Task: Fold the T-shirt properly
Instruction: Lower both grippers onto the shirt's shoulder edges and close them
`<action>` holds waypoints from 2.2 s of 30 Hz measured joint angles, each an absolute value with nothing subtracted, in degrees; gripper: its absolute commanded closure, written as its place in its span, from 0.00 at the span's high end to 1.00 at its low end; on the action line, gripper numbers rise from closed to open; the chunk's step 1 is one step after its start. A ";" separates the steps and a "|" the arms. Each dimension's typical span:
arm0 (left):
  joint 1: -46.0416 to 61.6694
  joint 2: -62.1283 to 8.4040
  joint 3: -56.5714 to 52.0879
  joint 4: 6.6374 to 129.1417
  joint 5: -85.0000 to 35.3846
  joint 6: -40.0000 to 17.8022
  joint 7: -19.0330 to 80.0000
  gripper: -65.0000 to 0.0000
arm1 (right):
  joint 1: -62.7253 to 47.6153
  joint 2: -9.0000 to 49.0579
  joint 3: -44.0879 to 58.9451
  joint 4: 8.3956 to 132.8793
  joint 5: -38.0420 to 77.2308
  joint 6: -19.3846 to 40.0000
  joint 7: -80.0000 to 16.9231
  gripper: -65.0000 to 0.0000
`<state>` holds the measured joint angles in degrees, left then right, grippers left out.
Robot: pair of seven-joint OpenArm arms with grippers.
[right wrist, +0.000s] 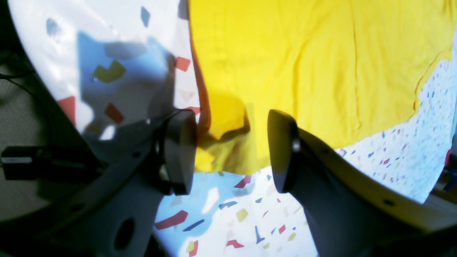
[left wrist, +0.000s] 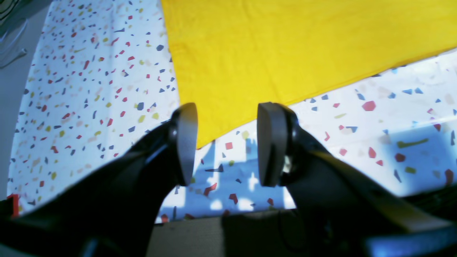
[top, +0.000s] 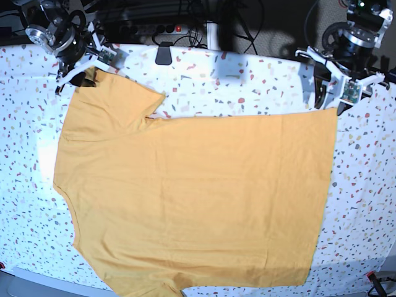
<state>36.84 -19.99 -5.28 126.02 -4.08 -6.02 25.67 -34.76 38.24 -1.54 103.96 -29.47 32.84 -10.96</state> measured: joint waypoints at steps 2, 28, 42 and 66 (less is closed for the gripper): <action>36.84 -19.97 -5.28 126.02 -4.08 -6.02 25.67 0.41 | -34.79 38.24 -1.54 103.96 -29.47 32.84 -10.79 0.44; 32.05 -27.55 -5.23 126.06 4.91 -14.04 22.74 0.44 | -34.94 38.26 -1.63 103.48 -29.85 27.83 -12.38 0.00; 31.33 -37.45 -5.15 113.73 4.84 -15.73 15.40 0.54 | -34.92 38.11 -1.65 103.59 -29.87 27.66 -14.90 0.00; 14.22 -40.95 19.68 91.55 24.34 -11.77 10.63 0.54 | -34.92 38.11 -1.65 103.59 -29.87 25.93 -15.11 0.00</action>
